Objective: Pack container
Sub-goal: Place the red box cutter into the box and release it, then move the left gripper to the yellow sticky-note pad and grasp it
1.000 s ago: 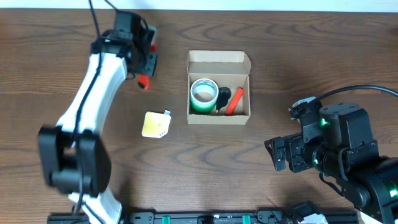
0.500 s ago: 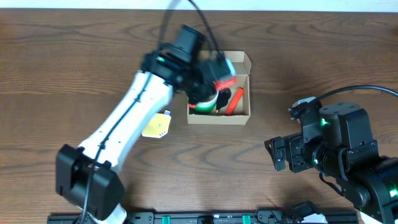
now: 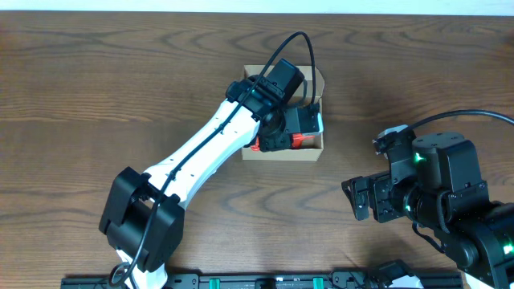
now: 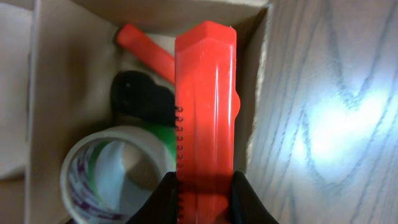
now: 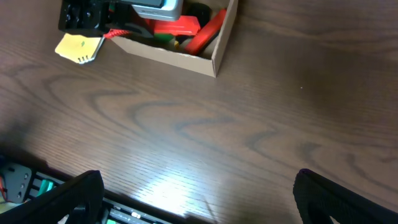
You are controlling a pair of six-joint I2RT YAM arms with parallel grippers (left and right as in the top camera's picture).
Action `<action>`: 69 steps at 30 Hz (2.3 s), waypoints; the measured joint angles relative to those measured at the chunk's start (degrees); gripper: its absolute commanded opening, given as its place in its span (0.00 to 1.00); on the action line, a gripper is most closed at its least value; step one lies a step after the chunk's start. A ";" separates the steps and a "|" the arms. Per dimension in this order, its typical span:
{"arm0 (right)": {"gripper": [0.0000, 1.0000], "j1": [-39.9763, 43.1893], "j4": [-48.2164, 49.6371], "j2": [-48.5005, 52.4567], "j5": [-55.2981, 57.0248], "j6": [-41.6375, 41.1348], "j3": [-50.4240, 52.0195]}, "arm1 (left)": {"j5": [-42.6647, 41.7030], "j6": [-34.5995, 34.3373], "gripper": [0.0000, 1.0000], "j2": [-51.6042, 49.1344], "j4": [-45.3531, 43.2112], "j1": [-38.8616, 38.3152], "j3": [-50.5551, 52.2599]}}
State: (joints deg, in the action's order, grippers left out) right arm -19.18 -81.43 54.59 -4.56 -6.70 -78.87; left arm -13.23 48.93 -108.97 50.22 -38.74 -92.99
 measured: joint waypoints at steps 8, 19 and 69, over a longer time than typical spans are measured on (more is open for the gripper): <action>0.99 0.00 0.00 0.00 0.00 0.00 -0.02 | 1.77 0.98 0.45 0.00 -0.07 0.00 0.00; 0.99 0.00 0.00 0.00 0.00 0.00 0.00 | 1.88 0.59 0.51 -0.02 -0.13 0.00 0.00; 0.99 0.00 0.00 0.00 0.00 0.00 -0.02 | 20.46 -54.29 0.95 42.16 5.68 24.72 18.03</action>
State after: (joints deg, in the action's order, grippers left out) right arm -19.18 -81.43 54.59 -4.56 -6.70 -78.89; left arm 7.22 -5.37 -66.81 55.90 -14.02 -74.96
